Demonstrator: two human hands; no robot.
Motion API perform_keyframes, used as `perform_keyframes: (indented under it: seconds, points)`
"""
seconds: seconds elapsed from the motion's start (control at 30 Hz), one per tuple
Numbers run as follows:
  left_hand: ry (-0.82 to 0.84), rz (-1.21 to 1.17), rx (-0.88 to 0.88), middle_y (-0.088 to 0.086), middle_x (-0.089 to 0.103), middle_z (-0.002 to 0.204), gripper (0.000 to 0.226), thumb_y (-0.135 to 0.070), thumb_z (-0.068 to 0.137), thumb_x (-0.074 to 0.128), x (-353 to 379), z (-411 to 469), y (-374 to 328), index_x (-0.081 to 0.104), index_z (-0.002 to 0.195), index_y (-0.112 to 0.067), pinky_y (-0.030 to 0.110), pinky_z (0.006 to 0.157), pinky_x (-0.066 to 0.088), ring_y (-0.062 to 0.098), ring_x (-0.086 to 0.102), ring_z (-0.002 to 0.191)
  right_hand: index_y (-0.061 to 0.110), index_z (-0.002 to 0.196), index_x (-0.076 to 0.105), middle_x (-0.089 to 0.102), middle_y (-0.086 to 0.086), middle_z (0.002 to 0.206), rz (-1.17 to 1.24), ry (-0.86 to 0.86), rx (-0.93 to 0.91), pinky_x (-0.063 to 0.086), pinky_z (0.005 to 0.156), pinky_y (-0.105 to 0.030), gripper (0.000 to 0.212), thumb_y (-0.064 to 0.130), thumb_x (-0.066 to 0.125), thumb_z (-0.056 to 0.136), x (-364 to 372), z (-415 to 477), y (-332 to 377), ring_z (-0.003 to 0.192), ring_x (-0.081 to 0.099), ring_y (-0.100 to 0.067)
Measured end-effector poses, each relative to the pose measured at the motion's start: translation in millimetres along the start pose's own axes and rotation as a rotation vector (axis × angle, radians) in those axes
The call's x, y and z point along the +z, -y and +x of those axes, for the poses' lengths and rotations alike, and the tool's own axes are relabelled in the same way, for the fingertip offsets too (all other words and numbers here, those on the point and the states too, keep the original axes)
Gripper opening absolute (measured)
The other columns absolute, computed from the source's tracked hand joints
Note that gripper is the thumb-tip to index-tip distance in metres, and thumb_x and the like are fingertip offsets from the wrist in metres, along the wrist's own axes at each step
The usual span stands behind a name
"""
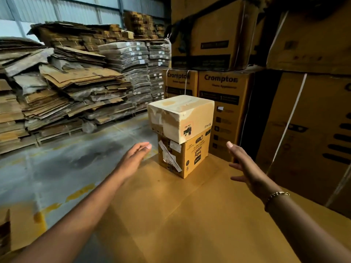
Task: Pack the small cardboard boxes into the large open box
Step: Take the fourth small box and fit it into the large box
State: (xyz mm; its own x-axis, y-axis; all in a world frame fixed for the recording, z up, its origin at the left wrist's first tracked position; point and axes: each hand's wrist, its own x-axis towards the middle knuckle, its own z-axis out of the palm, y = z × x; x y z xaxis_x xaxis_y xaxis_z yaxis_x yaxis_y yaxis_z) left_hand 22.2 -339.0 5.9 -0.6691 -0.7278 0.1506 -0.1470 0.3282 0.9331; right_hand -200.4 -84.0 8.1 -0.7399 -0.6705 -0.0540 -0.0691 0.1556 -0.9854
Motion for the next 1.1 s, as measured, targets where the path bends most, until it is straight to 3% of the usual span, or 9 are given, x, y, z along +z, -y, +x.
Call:
perform_keyframes:
  seconds: [0.1, 0.27, 0.33, 0.43, 0.53, 0.67, 0.83, 0.97, 1.1]
  points:
    - [-0.005, -0.04, 0.003, -0.006, 0.059, 0.133, 0.017, -0.043, 0.101, 0.052, -18, 94, 14, 0.062, 0.113, -0.035, 0.03, 0.09, 0.038, 0.014, 0.052, 0.127, 0.037, 0.156, 0.028, 0.024, -0.001, 0.167, 0.015, -0.051, 0.027, 0.031, 0.111, -0.069, 0.115, 0.09, 0.057, 0.057, 38, 55, 14, 0.149, 0.029, -0.034]
    - [-0.024, -0.092, -0.026, -0.001, 0.058, 0.138, 0.042, -0.05, 0.098, 0.055, -42, 232, 18, 0.061, 0.128, -0.022, 0.037, 0.096, 0.036, 0.021, 0.05, 0.13, 0.032, 0.154, 0.03, 0.048, 0.004, 0.149, 0.085, -0.189, 0.088, 0.026, 0.112, -0.071, 0.084, 0.072, 0.055, 0.085, 93, 136, 37, 0.145, 0.034, -0.034]
    - [0.007, -0.097, -0.055, -0.003, 0.056, 0.131, 0.032, -0.048, 0.1, 0.052, -41, 269, 17, 0.06, 0.117, -0.023, 0.039, 0.098, 0.036, 0.02, 0.049, 0.127, 0.03, 0.153, 0.03, 0.051, 0.002, 0.145, 0.091, -0.228, 0.125, 0.026, 0.112, -0.07, 0.077, 0.069, 0.053, 0.09, 110, 159, 48, 0.141, 0.038, -0.035]
    - [0.041, -0.131, -0.058, -0.006, 0.059, 0.105, 0.016, -0.037, 0.106, 0.046, -31, 307, 11, 0.054, 0.108, -0.023, 0.031, 0.085, 0.036, 0.01, 0.055, 0.099, 0.028, 0.153, 0.03, 0.038, -0.008, 0.157, 0.119, -0.261, 0.155, 0.034, 0.102, -0.061, 0.076, 0.068, 0.052, 0.091, 128, 186, 62, 0.131, 0.042, -0.032]
    - [0.02, -0.163, -0.09, -0.015, 0.063, 0.072, 0.031, -0.046, 0.104, 0.046, -32, 331, 3, 0.055, 0.085, -0.024, 0.03, 0.069, 0.038, 0.001, 0.058, 0.068, 0.031, 0.157, 0.023, 0.022, -0.007, 0.167, 0.158, -0.267, 0.206, 0.03, 0.106, -0.067, 0.09, 0.074, 0.054, 0.084, 141, 212, 65, 0.144, 0.03, -0.035]
    - [-0.08, -0.211, -0.143, -0.001, 0.063, 0.098, 0.062, -0.083, 0.068, 0.06, -46, 386, 33, 0.053, 0.089, -0.024, 0.04, 0.081, 0.045, 0.022, 0.059, 0.093, 0.034, 0.16, 0.017, 0.013, -0.007, 0.169, 0.197, -0.285, 0.28, 0.021, 0.109, -0.076, 0.107, 0.084, 0.057, 0.074, 157, 236, 62, 0.151, 0.016, -0.045]
    - [0.102, -0.231, -0.241, 0.001, 0.061, 0.114, 0.047, -0.063, 0.088, 0.059, -45, 389, 35, 0.06, 0.108, -0.021, 0.045, 0.089, 0.039, 0.028, 0.057, 0.116, 0.032, 0.16, 0.016, 0.013, -0.01, 0.169, 0.225, -0.31, 0.321, 0.017, 0.112, -0.076, 0.109, 0.086, 0.054, 0.073, 171, 247, 58, 0.152, 0.015, -0.045]
    - [0.284, -0.275, -0.362, 0.005, 0.067, 0.121, 0.074, -0.075, 0.071, 0.055, -42, 380, 38, 0.063, 0.125, -0.026, 0.043, 0.084, 0.041, 0.028, 0.056, 0.114, 0.034, 0.154, 0.032, 0.032, -0.015, 0.161, 0.275, -0.307, 0.343, 0.024, 0.109, -0.076, 0.102, 0.091, 0.049, 0.071, 177, 247, 56, 0.144, 0.03, -0.047]
    - [0.347, -0.246, -0.323, -0.003, 0.058, 0.1, 0.033, -0.055, 0.088, 0.054, -36, 352, 21, 0.062, 0.102, -0.026, 0.049, 0.091, 0.037, 0.025, 0.047, 0.104, 0.029, 0.137, 0.054, 0.061, -0.009, 0.125, 0.398, -0.358, 0.306, 0.051, 0.08, -0.055, 0.086, 0.088, 0.05, 0.075, 164, 234, 56, 0.112, 0.057, -0.033]
